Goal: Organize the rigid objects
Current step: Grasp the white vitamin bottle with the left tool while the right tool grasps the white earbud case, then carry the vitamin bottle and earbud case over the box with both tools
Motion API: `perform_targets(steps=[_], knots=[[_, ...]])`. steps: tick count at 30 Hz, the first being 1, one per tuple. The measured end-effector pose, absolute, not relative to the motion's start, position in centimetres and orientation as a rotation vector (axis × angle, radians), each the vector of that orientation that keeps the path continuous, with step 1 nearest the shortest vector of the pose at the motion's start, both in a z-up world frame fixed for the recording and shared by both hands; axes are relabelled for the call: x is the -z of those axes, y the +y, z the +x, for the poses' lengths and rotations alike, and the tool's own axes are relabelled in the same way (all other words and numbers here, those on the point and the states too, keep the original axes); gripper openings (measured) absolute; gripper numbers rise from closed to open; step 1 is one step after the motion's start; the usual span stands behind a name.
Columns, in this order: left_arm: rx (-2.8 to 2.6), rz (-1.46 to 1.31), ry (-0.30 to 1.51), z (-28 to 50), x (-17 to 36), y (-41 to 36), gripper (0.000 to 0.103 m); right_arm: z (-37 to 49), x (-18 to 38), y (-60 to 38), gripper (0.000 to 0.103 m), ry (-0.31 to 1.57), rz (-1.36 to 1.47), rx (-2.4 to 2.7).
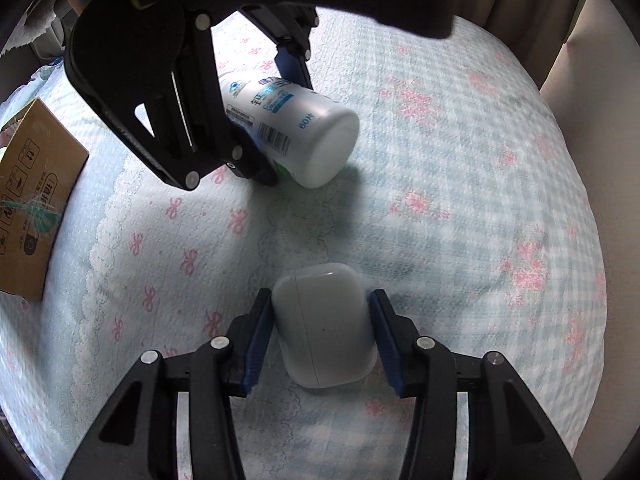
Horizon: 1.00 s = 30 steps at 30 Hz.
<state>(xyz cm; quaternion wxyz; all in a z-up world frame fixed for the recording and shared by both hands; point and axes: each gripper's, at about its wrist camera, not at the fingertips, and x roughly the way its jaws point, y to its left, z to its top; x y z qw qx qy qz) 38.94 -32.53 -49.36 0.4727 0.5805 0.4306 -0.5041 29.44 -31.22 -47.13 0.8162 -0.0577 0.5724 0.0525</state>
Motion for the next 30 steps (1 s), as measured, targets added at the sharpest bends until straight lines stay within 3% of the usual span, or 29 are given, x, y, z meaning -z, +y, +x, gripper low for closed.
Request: perform_targets(steps=[7, 16, 30], knots=[[1.154, 1.298, 1.069, 39.5, 45.8, -31.3, 0.053, 28.5, 44.8, -32.6, 0.043, 1.215, -0.111, -0.087], [0.993, 1.076, 1.096, 37.9, 37.5, -27.6, 0.053, 27.4, 40.1, -33.3, 0.039, 1.189, 0.027, -0.082], [0.599, 0.492, 1.074, 32.2, 22.4, -13.3, 0.053, 23.7, 27.1, -31.3, 0.039, 1.087, 0.169, -0.156]])
